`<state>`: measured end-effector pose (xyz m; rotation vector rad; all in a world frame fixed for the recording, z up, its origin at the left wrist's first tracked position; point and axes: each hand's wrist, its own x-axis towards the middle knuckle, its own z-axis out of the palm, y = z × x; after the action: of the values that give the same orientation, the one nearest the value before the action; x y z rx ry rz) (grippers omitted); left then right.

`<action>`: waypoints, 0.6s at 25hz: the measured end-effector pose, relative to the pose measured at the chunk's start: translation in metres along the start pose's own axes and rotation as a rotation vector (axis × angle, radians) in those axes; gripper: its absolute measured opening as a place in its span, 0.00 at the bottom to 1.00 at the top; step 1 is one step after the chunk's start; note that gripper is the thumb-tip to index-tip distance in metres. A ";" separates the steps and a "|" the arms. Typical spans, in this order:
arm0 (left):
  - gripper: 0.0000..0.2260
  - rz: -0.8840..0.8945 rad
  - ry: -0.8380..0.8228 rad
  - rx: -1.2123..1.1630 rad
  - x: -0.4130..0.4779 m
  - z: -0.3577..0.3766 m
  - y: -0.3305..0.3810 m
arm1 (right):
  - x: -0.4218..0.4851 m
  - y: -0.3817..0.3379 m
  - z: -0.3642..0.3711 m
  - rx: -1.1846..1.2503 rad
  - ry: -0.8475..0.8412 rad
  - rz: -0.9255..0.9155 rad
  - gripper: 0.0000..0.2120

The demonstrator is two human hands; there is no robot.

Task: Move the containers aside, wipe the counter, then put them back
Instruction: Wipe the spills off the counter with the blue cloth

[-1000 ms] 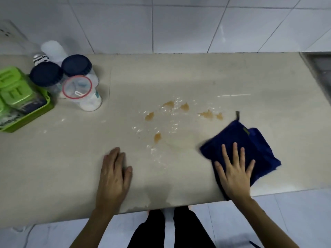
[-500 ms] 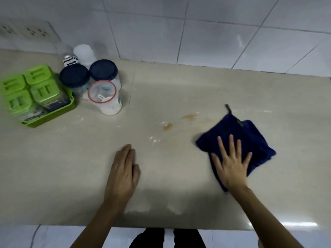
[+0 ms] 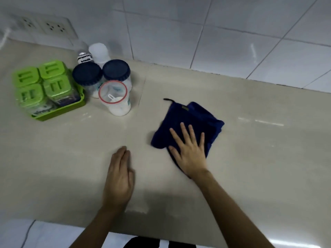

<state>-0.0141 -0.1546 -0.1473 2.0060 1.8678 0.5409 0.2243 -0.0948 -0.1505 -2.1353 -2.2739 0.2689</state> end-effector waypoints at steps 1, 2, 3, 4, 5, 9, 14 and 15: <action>0.24 -0.003 -0.001 -0.004 -0.001 -0.001 -0.001 | -0.005 0.032 -0.005 -0.001 -0.017 0.085 0.30; 0.24 -0.010 -0.003 -0.004 0.000 -0.001 0.000 | -0.017 0.066 -0.010 -0.004 -0.032 0.172 0.31; 0.24 -0.017 -0.007 0.001 -0.001 -0.002 0.000 | -0.034 0.091 -0.013 -0.001 -0.038 0.255 0.32; 0.24 -0.019 -0.020 0.002 0.000 -0.002 0.000 | -0.052 0.102 -0.016 -0.003 -0.042 0.329 0.33; 0.24 -0.025 -0.032 0.002 0.001 -0.001 -0.001 | -0.065 0.097 -0.016 -0.032 -0.056 0.375 0.33; 0.24 -0.036 -0.015 -0.022 0.001 -0.003 -0.001 | -0.052 -0.002 0.003 -0.070 -0.062 0.055 0.31; 0.25 0.030 0.005 0.044 0.003 0.002 -0.003 | -0.024 0.052 -0.005 -0.077 -0.033 -0.141 0.27; 0.25 0.047 0.012 0.051 0.003 0.003 -0.004 | -0.035 0.082 -0.009 -0.054 -0.042 0.028 0.27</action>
<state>-0.0163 -0.1511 -0.1516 2.0889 1.8635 0.5243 0.3092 -0.1244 -0.1490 -2.2096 -2.3010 0.2576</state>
